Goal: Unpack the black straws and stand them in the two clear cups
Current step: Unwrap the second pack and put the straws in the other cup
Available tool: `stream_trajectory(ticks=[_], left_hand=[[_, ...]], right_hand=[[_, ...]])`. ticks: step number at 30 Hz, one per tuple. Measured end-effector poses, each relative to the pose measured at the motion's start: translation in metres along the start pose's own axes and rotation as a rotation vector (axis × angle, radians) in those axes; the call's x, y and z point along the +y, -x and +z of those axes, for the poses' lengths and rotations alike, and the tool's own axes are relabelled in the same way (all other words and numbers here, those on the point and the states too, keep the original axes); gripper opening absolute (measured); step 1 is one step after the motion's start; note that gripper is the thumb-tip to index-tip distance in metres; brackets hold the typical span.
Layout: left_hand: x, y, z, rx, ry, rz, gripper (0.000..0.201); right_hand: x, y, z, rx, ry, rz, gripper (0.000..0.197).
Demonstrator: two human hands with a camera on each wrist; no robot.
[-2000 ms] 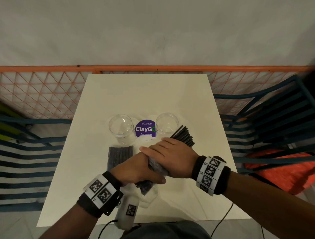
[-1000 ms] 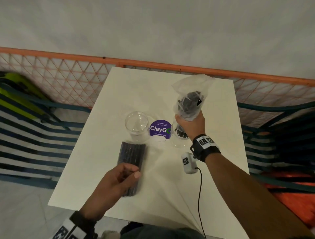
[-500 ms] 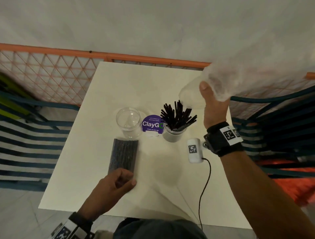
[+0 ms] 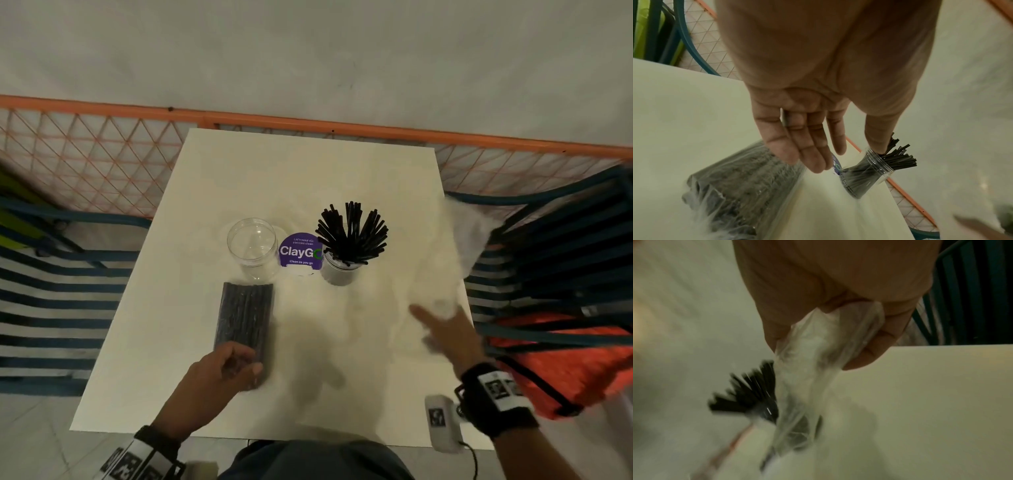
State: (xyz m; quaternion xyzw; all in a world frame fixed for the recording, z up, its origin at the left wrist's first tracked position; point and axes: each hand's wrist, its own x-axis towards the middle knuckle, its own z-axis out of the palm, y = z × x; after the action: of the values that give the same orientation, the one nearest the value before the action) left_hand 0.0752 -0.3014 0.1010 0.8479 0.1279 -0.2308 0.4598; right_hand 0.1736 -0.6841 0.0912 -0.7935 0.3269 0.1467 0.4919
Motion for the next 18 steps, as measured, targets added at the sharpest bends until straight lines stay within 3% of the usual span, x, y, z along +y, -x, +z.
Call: stream_trajectory(ticks=[4,8,15,18], left_hand=[[-0.002,-0.008,-0.003,0.010,-0.094,0.003,0.014],[-0.006,-0.020,-0.002,0.038,-0.147,0.000,0.019],[-0.011,-0.020,-0.008,0.096,-0.085,0.022,0.016],[-0.019,-0.021,-0.010,0.137,-0.115,-0.008,0.024]], right_hand=[[0.039,0.004,0.032,-0.112,0.317,0.090,0.086],[0.042,0.011,0.052,-0.150,0.566,0.083,0.136],[0.039,0.029,0.053,-0.057,0.690,-0.029,0.127],[0.038,0.039,0.048,0.021,0.670,-0.089,0.113]])
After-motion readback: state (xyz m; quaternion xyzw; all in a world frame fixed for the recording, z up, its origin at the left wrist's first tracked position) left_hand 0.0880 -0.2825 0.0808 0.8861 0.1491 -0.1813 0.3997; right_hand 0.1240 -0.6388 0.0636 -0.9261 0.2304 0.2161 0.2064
